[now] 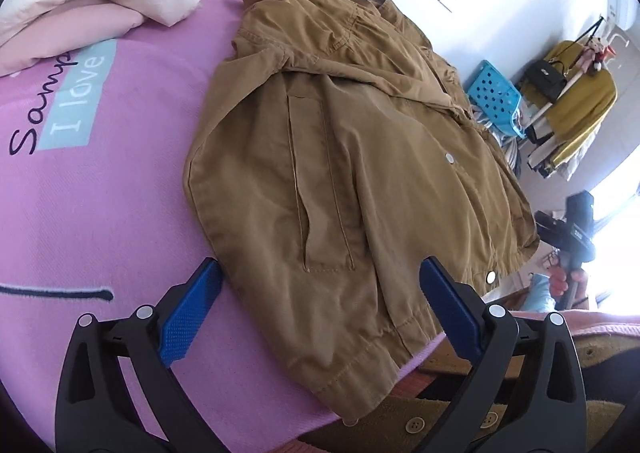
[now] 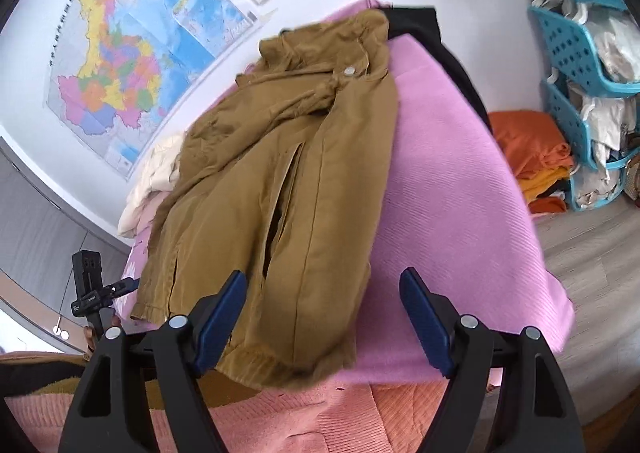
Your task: Fold large clothes
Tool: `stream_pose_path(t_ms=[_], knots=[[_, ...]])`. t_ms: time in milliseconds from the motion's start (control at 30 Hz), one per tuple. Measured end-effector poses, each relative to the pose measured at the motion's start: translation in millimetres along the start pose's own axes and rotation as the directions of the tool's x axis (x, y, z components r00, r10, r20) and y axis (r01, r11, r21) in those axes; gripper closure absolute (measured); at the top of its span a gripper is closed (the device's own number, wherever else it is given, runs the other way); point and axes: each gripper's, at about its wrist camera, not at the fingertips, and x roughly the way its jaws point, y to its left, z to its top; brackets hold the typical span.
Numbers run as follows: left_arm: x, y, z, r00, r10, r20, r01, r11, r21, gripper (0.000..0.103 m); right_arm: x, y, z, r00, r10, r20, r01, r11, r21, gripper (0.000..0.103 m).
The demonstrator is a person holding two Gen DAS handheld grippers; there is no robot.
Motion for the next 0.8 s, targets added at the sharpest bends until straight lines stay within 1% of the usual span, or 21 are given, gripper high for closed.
stream_pose_path(t_ms=[33, 67, 133, 167, 233, 300, 333, 367, 400, 433, 467, 533, 600, 633, 667, 700, 733, 767, 800], knots=[[-1.9, -3.8, 1.0, 1.000, 0.031, 0.006, -0.031, 0.999, 0.010, 0.006, -8.7, 1.1, -5.9, 1.000, -0.008, 0.021, 0.009, 1.000, -0.016, 0.028], [-4.6, -7.8, 2.1, 0.999, 0.047, 0.015, -0.048, 0.998, 0.029, 0.006, -17.5, 2.9, -11.6, 0.999, -0.033, 0.041, 0.034, 0.999, -0.037, 0.031], [-11.6, -20.0, 5.5, 0.997, 0.061, 0.041, -0.064, 0.995, 0.078, 0.006, -31.4, 7.9, -20.8, 0.996, -0.056, 0.075, 0.062, 0.994, -0.085, 0.034], [-15.9, -32.5, 8.8, 0.996, 0.061, 0.059, -0.068, 0.990, 0.126, 0.006, -36.8, 11.2, -25.8, 0.993, -0.077, 0.093, 0.087, 0.990, -0.110, 0.040], [-18.0, -53.0, 12.8, 0.996, 0.047, 0.078, -0.062, 0.978, 0.198, 0.006, -37.2, 16.5, -33.0, 0.989, -0.119, 0.090, 0.132, 0.979, -0.156, 0.048], [-13.4, -85.5, 15.5, 0.997, 0.010, 0.081, -0.034, 0.952, 0.303, 0.006, -31.7, 19.8, -38.9, 0.987, -0.137, 0.086, 0.151, 0.970, -0.190, 0.054], [-9.1, -99.8, 15.9, 0.997, -0.009, 0.073, -0.017, 0.938, 0.346, 0.006, -26.7, 21.9, -40.8, 0.989, -0.126, 0.080, 0.140, 0.969, -0.206, 0.067], [-2.1, -117.5, 16.2, 0.997, -0.038, 0.060, 0.011, 0.918, 0.397, 0.006, -23.0, 22.8, -40.7, 0.990, -0.116, 0.078, 0.130, 0.968, -0.213, 0.077], [6.9, -137.2, 16.3, 0.997, -0.068, 0.043, 0.041, 0.893, 0.449, 0.006, -18.6, 23.4, -40.6, 0.990, -0.113, 0.079, 0.128, 0.969, -0.211, 0.080], [12.7, -148.5, 16.5, 0.996, -0.082, 0.033, 0.057, 0.879, 0.473, 0.006, -15.8, 22.4, -39.3, 0.991, -0.103, 0.081, 0.117, 0.974, -0.195, 0.082], [24.4, -169.2, 15.7, 0.994, -0.113, 0.004, 0.095, 0.854, 0.512, 0.006, -15.2, 21.2, -38.5, 0.993, -0.083, 0.085, 0.097, 0.979, -0.178, 0.084], [39.6, -199.4, 12.2, 0.985, -0.169, -0.042, 0.163, 0.805, 0.570, 0.006, -16.1, 17.1, -34.5, 0.995, -0.009, 0.098, 0.022, 0.992, -0.123, 0.085], [59.6, -235.7, 3.3, 0.970, -0.214, -0.112, 0.236, 0.732, 0.639, 0.006, -16.9, 17.9, -31.9, 0.992, 0.039, 0.117, -0.028, 0.995, -0.097, 0.086], [71.1, -252.9, -3.5, 0.966, -0.216, -0.142, 0.254, 0.694, 0.674, 0.006, -17.4, 19.0, -30.6, 0.990, 0.071, 0.124, -0.061, 0.995, -0.080, 0.086], [81.7, -267.1, -9.0, 0.967, -0.204, -0.154, 0.252, 0.665, 0.703, 0.006, -17.8, 20.2, -29.5, 0.987, 0.096, 0.129, -0.088, 0.994, -0.067, 0.087], [89.6, -276.2, -14.4, 0.966, -0.198, -0.165, 0.255, 0.645, 0.720, 0.006, -19.0, 21.7, -27.6, 0.983, 0.121, 0.140, -0.114, 0.992, -0.055, 0.087], [98.0, -287.4, -18.7, 0.962, -0.199, -0.187, 0.271, 0.619, 0.737, 0.006, -20.4, 23.1, -25.4, 0.977, 0.147, 0.152, -0.142, 0.989, -0.044, 0.087], [107.6, -299.4, -23.6, 0.962, -0.191, -0.196, 0.272, 0.591, 0.759, 0.010, -21.8, 23.6, -22.1, 0.970, 0.180, 0.163, -0.177, 0.984, -0.029, 0.088], [116.7, -310.1, -27.8, 0.968, -0.172, -0.182, 0.249, 0.567, 0.785, 0.014, -22.8, 25.2, -20.3, 0.965, 0.200, 0.169, -0.199, 0.980, -0.021, 0.088]])
